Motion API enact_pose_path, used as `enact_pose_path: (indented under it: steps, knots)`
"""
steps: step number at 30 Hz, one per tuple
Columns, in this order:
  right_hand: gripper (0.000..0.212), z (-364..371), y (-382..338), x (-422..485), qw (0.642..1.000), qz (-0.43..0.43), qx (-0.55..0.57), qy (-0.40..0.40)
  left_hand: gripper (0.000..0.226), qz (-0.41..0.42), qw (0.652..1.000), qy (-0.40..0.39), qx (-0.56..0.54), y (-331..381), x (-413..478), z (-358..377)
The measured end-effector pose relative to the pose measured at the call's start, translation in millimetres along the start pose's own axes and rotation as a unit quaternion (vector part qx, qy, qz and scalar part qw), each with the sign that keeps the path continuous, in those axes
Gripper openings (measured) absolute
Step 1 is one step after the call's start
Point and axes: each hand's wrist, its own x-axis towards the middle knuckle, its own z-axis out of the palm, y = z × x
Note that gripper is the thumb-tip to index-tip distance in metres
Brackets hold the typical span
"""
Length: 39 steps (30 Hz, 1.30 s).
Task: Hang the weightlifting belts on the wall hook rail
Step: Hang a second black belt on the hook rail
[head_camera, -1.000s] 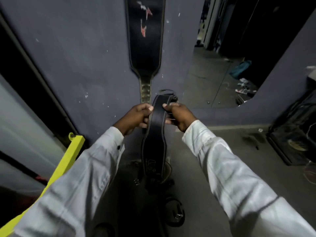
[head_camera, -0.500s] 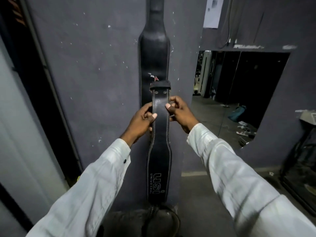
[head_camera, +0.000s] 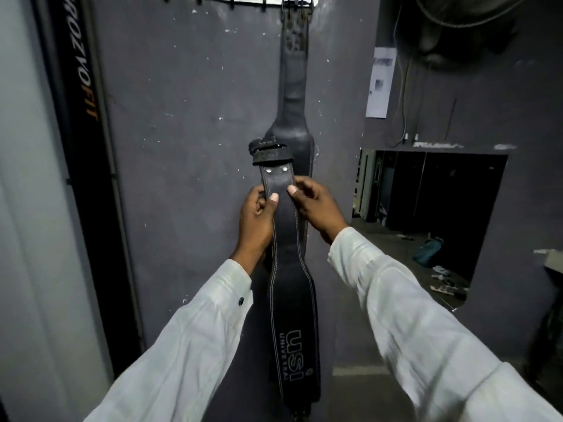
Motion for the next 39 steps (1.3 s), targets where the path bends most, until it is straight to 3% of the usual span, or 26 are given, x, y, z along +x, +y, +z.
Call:
enact_pose_path:
  steps: [4, 8, 11, 16, 21, 25, 30, 35, 39]
  knots:
    - [0.047, 20.4, 23.3, -13.2, 0.993, 0.042, -0.092, -0.063, 0.02, -0.019, 0.993, 0.075, -0.089, 9.5, 20.0, 1.4]
    - [0.051, 38.9, 40.4, -25.7, 0.985, 0.047, -0.165, -0.014, 0.025, -0.015, 0.992, 0.098, -0.084, 14.9, 34.4, -3.4]
    - [0.045, 40.7, 38.4, -21.7, 0.988, 0.027, -0.153, 0.008, 0.023, -0.009, 0.992, 0.096, -0.079, 18.6, 39.0, -5.6]
    - [0.033, 31.3, 52.4, -37.7, 0.987, 0.075, -0.096, -0.105, 0.022, 0.004, 0.989, 0.109, -0.102, 30.2, 49.8, -9.7]
    - [0.036, 32.9, 54.9, -35.8, 0.989, 0.04, -0.122, -0.077, 0.024, 0.001, 0.988, 0.115, -0.104, 39.7, 57.5, -10.0]
    - [0.036, 28.7, 47.9, -52.1, 0.986, 0.104, -0.046, -0.124, 0.02, 0.015, 0.986, 0.111, -0.126, 49.2, 59.0, -14.9]
    - [0.033, 34.5, 54.5, -63.6, 0.994, 0.078, -0.028, -0.076, 0.025, 0.008, 0.985, 0.1, -0.138, 48.8, 58.5, -16.0]
    - [0.044, 30.7, 61.0, -78.9, 0.983, 0.135, -0.003, -0.125, 0.022, 0.014, 0.986, 0.1, -0.13, 49.3, 62.1, -18.0]
    - [0.041, 36.4, 68.4, -84.5, 0.992, 0.116, 0.004, -0.058, 0.022, 0.013, 0.987, 0.098, -0.125, 50.3, 62.4, -13.6]
